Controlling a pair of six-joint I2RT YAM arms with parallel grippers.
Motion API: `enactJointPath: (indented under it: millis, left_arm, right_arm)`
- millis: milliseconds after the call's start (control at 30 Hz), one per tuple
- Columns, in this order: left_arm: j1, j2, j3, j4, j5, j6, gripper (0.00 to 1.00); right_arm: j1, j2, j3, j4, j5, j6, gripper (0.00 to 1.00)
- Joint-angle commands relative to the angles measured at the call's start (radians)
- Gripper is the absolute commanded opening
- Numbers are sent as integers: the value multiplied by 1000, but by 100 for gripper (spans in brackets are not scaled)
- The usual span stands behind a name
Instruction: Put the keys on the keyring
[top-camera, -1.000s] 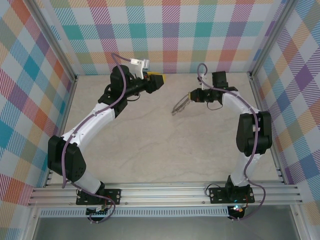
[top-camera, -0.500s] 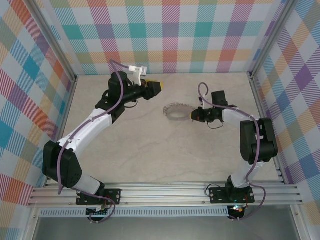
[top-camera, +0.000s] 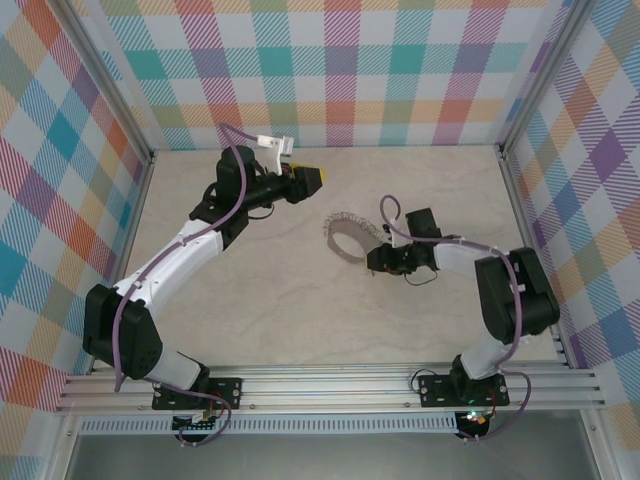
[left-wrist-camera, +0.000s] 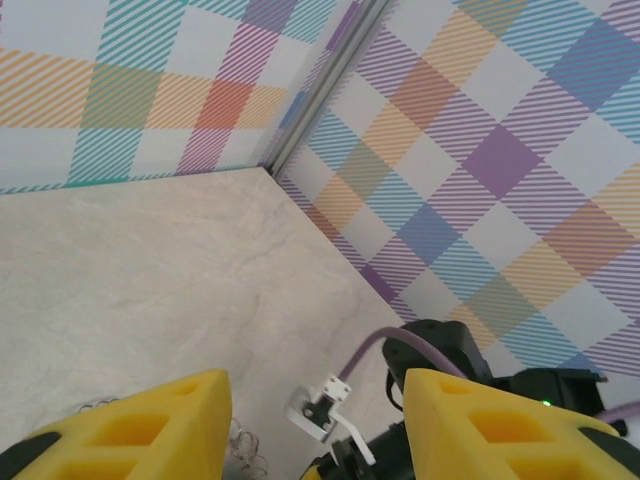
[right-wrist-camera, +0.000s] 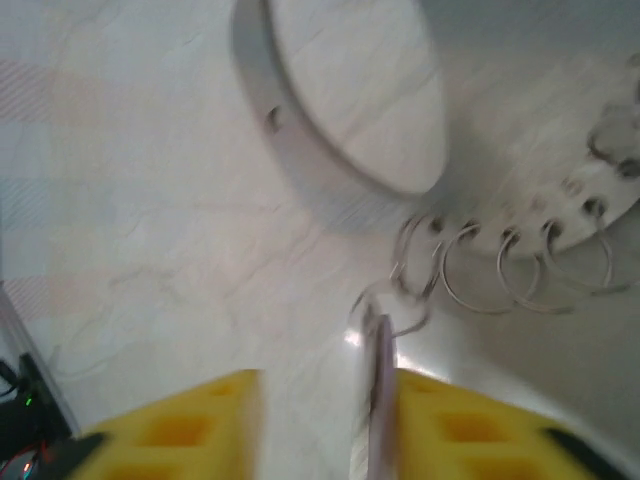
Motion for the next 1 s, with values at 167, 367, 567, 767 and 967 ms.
enactJointPath:
  millis: [167, 367, 567, 767, 967]
  left_arm:
    - [9, -21, 9, -37, 43, 21, 100]
    - [9, -71, -33, -41, -95, 52, 100]
    - [10, -198, -202, 64, -443, 155, 100]
    - [33, -310, -367, 94, -703, 346, 100]
    - [175, -370, -608, 180, -760, 401, 100]
  right_arm:
    - [-36, -392, 53, -142, 79, 26, 100]
    - [-70, -433, 193, -214, 287, 11, 100]
    - [-119, -412, 255, -187, 600, 18, 100]
    - [-180, -385, 139, 9, 838, 45, 100]
    - [-188, -321, 36, 130, 877, -101, 100]
